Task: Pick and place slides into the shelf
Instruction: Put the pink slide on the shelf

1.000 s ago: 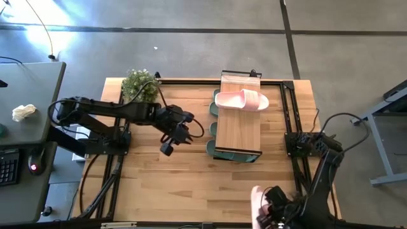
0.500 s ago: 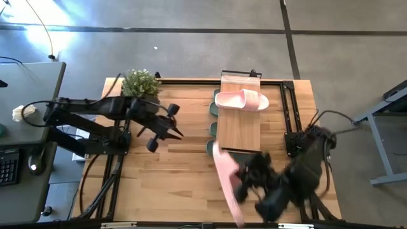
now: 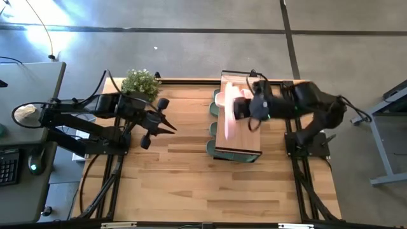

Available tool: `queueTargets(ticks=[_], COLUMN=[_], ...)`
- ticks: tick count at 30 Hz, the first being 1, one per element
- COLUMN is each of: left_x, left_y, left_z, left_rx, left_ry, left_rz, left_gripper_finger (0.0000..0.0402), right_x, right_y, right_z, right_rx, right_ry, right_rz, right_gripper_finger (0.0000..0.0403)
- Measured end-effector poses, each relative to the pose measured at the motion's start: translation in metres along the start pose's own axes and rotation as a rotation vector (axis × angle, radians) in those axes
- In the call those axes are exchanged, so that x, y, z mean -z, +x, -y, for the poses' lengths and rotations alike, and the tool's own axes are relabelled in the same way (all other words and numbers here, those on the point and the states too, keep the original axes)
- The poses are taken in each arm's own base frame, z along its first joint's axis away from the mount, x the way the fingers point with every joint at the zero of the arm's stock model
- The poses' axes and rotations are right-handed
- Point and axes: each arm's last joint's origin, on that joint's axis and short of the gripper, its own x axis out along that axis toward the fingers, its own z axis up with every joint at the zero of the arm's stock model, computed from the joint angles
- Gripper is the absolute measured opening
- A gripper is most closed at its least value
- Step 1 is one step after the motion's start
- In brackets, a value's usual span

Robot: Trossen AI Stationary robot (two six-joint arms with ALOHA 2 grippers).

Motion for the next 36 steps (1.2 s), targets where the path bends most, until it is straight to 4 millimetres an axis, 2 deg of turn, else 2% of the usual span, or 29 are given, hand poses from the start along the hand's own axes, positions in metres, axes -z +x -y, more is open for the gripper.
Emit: queueTargets(ticks=[6, 15, 18, 22, 24, 26, 29, 32, 36], left_x=[0.005, 0.005, 0.005, 0.005, 0.005, 0.005, 0.005, 0.005, 0.005], left_y=[0.0, 0.0, 0.0, 0.0, 0.0, 0.0, 0.0, 0.0, 0.0], left_z=[0.002, 0.002, 0.002, 0.002, 0.002, 0.002, 0.002, 0.002, 0.002], left_rx=[0.0, 0.001, 0.001, 0.002, 0.003, 0.006, 0.006, 0.006, 0.007], left_ry=[-0.007, 0.002, 0.015, 0.022, 0.039, 0.045, 0.047, 0.051, 0.051], left_rz=[-0.054, -0.055, -0.056, -0.056, -0.057, -0.062, -0.063, -0.063, -0.063], left_gripper_finger=[0.0046, 0.0046, 0.0046, 0.0046, 0.0046, 0.0046, 0.0046, 0.0046, 0.0046], right_x=[-0.032, -0.054, -0.045, -0.008, 0.005, 0.007, 0.002, 0.004, 0.021], right_y=[0.019, 0.035, 0.048, 0.076, 0.08, 0.075, 0.055, 0.036, 0.024], right_z=[0.013, 0.021, 0.021, 0.024, 0.027, 0.033, 0.047, 0.068, 0.099], right_rx=[0.002, 0.028, 0.069, 0.209, 0.249, 0.261, 0.255, 0.27, 0.329], right_ry=[0.199, 0.326, 0.333, 0.289, 0.248, 0.241, 0.3, 0.384, 0.468], right_rz=[-0.29, -0.355, -0.436, -0.613, -0.634, -0.589, -0.494, -0.391, -0.423], right_gripper_finger=[0.0, 0.0, 0.0, 0.0, 0.0, 0.0, 0.0, 0.0, 0.0])
